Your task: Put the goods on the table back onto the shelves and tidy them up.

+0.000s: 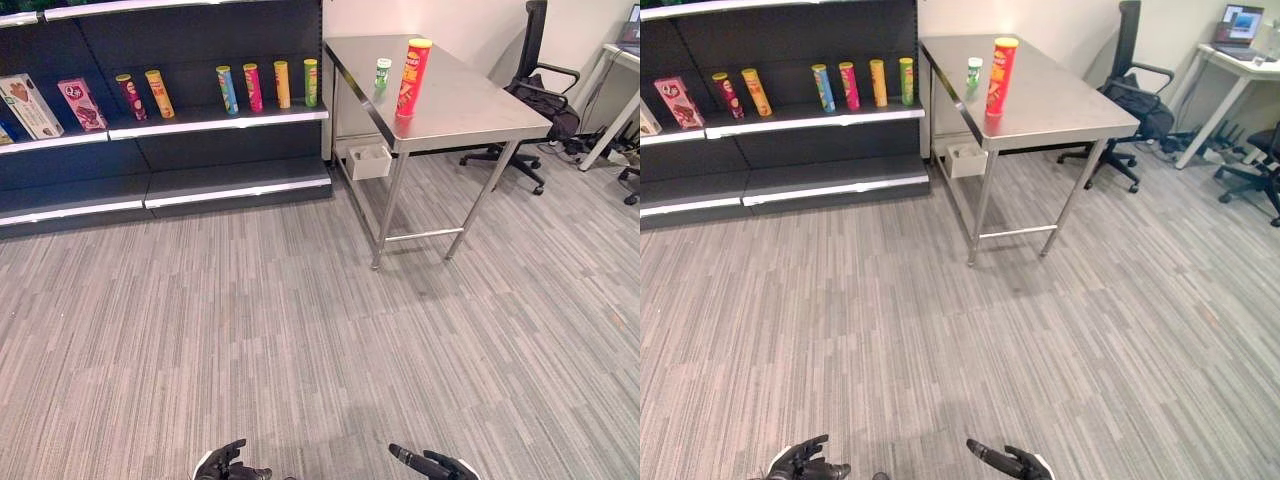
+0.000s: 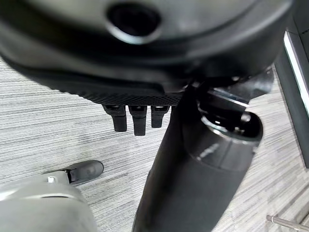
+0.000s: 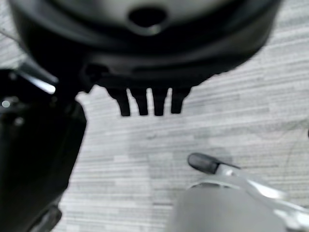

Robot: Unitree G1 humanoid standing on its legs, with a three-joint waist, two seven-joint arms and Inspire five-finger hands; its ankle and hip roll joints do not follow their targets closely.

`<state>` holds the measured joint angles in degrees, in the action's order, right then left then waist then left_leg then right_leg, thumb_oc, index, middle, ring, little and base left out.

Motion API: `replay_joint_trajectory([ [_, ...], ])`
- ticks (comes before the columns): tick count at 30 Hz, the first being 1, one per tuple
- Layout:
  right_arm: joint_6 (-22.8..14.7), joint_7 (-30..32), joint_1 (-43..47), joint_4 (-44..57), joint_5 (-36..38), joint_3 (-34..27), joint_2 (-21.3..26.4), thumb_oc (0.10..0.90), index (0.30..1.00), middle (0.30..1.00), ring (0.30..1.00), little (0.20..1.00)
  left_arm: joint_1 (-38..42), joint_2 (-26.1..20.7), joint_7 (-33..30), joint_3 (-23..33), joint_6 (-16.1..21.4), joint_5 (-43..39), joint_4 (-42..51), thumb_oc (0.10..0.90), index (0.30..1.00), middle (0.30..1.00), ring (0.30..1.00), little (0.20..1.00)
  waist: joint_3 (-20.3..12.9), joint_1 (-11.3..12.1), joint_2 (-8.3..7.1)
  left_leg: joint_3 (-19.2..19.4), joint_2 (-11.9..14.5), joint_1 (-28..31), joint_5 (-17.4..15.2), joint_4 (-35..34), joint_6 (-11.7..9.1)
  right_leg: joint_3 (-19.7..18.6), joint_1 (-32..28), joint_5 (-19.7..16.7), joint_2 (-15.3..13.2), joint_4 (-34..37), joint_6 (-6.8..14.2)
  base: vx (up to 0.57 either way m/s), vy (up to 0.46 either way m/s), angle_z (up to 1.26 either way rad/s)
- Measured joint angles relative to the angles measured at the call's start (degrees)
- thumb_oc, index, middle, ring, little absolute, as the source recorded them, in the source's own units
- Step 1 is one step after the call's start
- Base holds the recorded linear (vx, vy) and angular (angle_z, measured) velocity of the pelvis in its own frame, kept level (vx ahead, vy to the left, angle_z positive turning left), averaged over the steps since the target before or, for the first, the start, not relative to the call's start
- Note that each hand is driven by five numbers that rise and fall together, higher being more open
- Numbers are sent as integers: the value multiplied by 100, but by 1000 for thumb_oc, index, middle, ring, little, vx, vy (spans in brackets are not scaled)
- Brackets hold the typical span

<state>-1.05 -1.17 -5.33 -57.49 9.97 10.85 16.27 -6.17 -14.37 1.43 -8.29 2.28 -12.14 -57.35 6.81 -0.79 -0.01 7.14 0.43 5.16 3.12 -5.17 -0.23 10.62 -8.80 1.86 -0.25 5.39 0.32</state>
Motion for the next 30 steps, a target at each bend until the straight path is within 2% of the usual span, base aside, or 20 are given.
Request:
replay_joint_trajectory([
  [7,0,-2,158,-9,30,-3,124,800,900,900,900,900,98,-14,1,2,1,-18,3,800,900,900,900,900,188,17,-19,-55,26,-376,9,254,-34,22,198,-6,22,-6,-14,16,-98,5],
  [8,-2,-2,247,-18,48,-4,122,800,900,900,900,900,174,-18,12,7,4,-45,6,800,900,900,900,900,330,11,-60,-128,37,-654,-6,654,-150,40,328,20,73,-84,-95,-25,-276,35],
  [9,-12,-16,518,73,64,-7,123,800,900,900,900,900,581,-132,10,39,27,-171,153,800,900,900,900,900,802,221,-342,-257,64,-1930,187,2414,-446,56,816,71,-52,-526,-444,48,-235,35],
  [11,-19,-15,569,190,66,-6,156,800,900,900,900,900,689,-148,6,147,63,-375,418,800,900,900,900,900,1041,357,-331,-464,186,-2582,401,3472,-728,213,899,174,66,-647,-638,133,-110,46],
  [12,-35,-11,632,189,66,-14,167,800,900,900,900,900,736,-180,11,151,130,-428,584,800,900,900,900,900,1198,318,-320,-466,282,-3017,644,4137,-758,310,869,213,138,-722,-729,290,68,47],
  [13,-28,9,674,169,66,-1,154,800,900,900,900,900,845,-220,13,174,227,-511,693,800,900,900,900,900,1278,370,-363,-401,356,-3163,527,4199,-572,329,892,230,155,-705,-732,354,108,11],
  [14,-63,2,723,198,65,16,185,800,900,900,900,900,785,-271,40,38,118,-505,459,800,900,900,900,900,1191,299,-248,-86,388,-2630,462,1160,-434,299,468,181,409,-98,-412,1021,350,-24],
  [15,-56,1,599,107,61,234,267,800,900,900,900,900,603,-181,39,152,141,-576,404,800,900,900,900,900,1001,411,-125,-133,386,-2560,419,-75,-453,223,250,268,593,27,-261,1113,441,-34],
  [16,-59,8,663,-41,58,594,388,800,900,900,900,900,530,-174,68,169,197,-592,266,800,900,900,900,900,955,458,-92,-79,320,-2634,401,-73,-558,59,85,208,679,-5,-435,1304,534,-36],
  [17,-36,-113,669,-82,-12,1092,643,800,900,900,900,900,397,-182,95,302,281,-556,194,800,900,900,900,900,791,551,-31,79,290,-2685,305,-70,-474,-78,-148,663,693,-77,-127,908,411,-196],
  [18,23,-102,743,-276,-39,604,384,800,900,900,900,900,4,-120,7,810,178,-511,-164,800,900,900,900,900,565,1044,-418,509,201,-2308,-92,363,-25,-918,-352,1106,314,-397,465,696,335,-233],
  [19,-110,-98,476,-84,-37,498,290,800,900,900,900,900,-425,-203,26,816,-26,-453,-248,800,900,900,900,900,65,924,-638,722,-176,-2317,-191,836,292,-934,-499,1096,7,-411,582,480,289,-220],
  [20,-206,-103,333,112,-40,487,392,800,900,900,900,900,-606,-160,26,715,-100,-450,-283,800,900,900,900,900,-148,818,-540,757,-248,-2230,-162,806,551,-758,-444,1038,88,-741,544,301,255,-49],
  [21,-227,-105,190,242,-44,490,533,800,900,900,900,900,-722,-115,36,563,-94,-451,-273,800,900,900,900,900,-331,751,-227,744,-214,-2024,-44,648,845,-581,-374,1054,276,-1240,569,241,261,-16],
  [22,-179,-80,150,231,-59,479,490,800,900,900,900,900,-697,-155,49,512,-95,-456,-274,800,900,900,900,900,-389,770,-201,580,-174,-1838,503,503,923,-518,-242,1146,284,-1757,604,192,247,-20],
  [24,-104,-121,100,259,-90,492,369,800,900,900,900,900,-614,-259,50,446,-73,-463,-27,800,900,900,900,900,-415,706,-306,533,-296,-1456,634,153,975,-211,789,906,-108,-4106,588,167,262,7],
  [25,-101,-116,96,337,-91,444,319,800,900,900,900,900,-472,-308,51,436,-60,-461,48,800,900,900,900,900,-356,540,-442,410,-523,-1254,628,58,985,-128,1342,789,-488,-5286,575,183,266,55],
  [26,-91,-107,88,382,-94,415,319,800,900,900,900,900,-258,-314,49,434,-65,-471,26,800,900,900,900,900,-310,426,-515,259,-735,-1093,522,76,1082,-152,1673,748,-869,-5816,638,120,168,59],
  [29,-87,-79,169,472,-149,294,336,800,900,900,900,900,311,-259,18,238,29,-480,105,800,900,900,900,900,-14,323,-113,146,-749,-568,215,83,1101,206,2262,754,-1460,-5679,634,280,78,32],
  [30,-132,-87,268,704,-204,283,361,800,900,900,900,900,600,-236,5,201,82,-533,202,800,900,900,900,900,218,259,214,-6,-635,-271,7,27,977,799,2409,787,-1562,-4254,579,324,-94,30],
])
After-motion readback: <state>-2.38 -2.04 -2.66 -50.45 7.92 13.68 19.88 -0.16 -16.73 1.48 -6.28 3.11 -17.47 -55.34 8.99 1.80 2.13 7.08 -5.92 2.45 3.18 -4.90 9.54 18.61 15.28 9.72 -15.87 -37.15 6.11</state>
